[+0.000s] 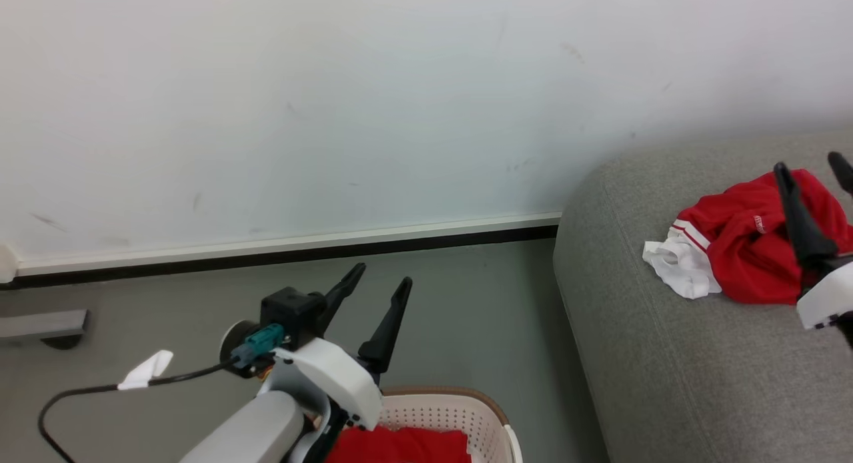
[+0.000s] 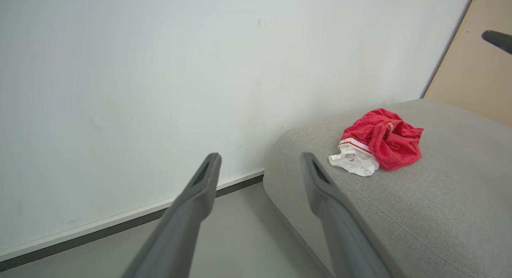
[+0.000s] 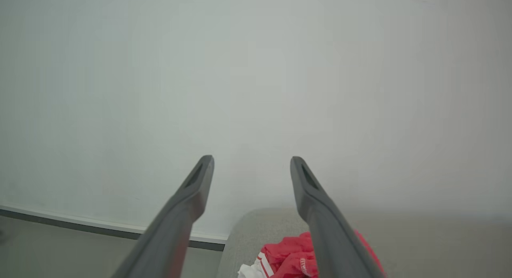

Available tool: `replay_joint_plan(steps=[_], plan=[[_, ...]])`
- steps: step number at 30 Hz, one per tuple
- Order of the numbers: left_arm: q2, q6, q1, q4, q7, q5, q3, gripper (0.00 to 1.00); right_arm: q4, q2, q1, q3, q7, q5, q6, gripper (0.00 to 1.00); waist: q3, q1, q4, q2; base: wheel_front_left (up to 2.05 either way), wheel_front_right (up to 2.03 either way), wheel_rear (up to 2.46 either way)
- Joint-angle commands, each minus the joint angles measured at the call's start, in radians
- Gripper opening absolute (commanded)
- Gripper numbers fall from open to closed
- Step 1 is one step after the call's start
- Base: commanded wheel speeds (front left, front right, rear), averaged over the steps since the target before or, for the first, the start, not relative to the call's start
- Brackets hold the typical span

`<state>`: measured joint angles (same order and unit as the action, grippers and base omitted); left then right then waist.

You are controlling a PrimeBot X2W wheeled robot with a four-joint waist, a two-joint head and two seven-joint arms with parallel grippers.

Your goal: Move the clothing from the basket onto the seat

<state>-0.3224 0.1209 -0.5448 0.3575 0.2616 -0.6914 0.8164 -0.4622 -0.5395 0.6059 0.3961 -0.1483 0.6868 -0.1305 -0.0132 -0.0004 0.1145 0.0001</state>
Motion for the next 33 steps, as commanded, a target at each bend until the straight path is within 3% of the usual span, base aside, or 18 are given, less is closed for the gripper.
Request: replay_joint_plan(steps=[1,9,16,26,33], plan=[[-0.012,0.008,0.024,-0.006,0.002,-0.001,-0.011,1.0,0.011,0.008,-0.029,-0.008,-0.014,-0.006,-0.001,1.0,0.01,0.0004,-0.011,-0.0001,0.0,0.0,0.0],[-0.068,0.046,0.136,-0.086,0.003,0.018,-0.118,1.0,0.102,0.118,-0.205,-0.108,-0.102,-0.09,-0.001,1.0,0.026,0.0004,-0.036,-0.0001,0.0,0.0,0.0],[-0.095,0.07,0.272,-0.168,0.003,0.057,-0.26,1.0,0.175,0.212,-0.357,-0.197,-0.116,-0.178,-0.001,1.0,0.036,0.0004,-0.048,-0.0001,0.0,0.0,0.0],[-0.051,0.072,0.458,-0.244,0.003,0.158,-0.463,1.0,0.265,0.351,-0.521,-0.29,-0.117,-0.255,-0.001,1.0,0.057,0.0004,-0.068,-0.0001,0.0,0.0,0.0],[0.012,0.043,0.553,-0.27,0.003,0.241,-0.583,1.0,0.316,0.381,-0.581,-0.307,-0.117,-0.358,-0.001,1.0,0.057,0.0004,-0.077,-0.0001,0.0,0.0,0.0]])
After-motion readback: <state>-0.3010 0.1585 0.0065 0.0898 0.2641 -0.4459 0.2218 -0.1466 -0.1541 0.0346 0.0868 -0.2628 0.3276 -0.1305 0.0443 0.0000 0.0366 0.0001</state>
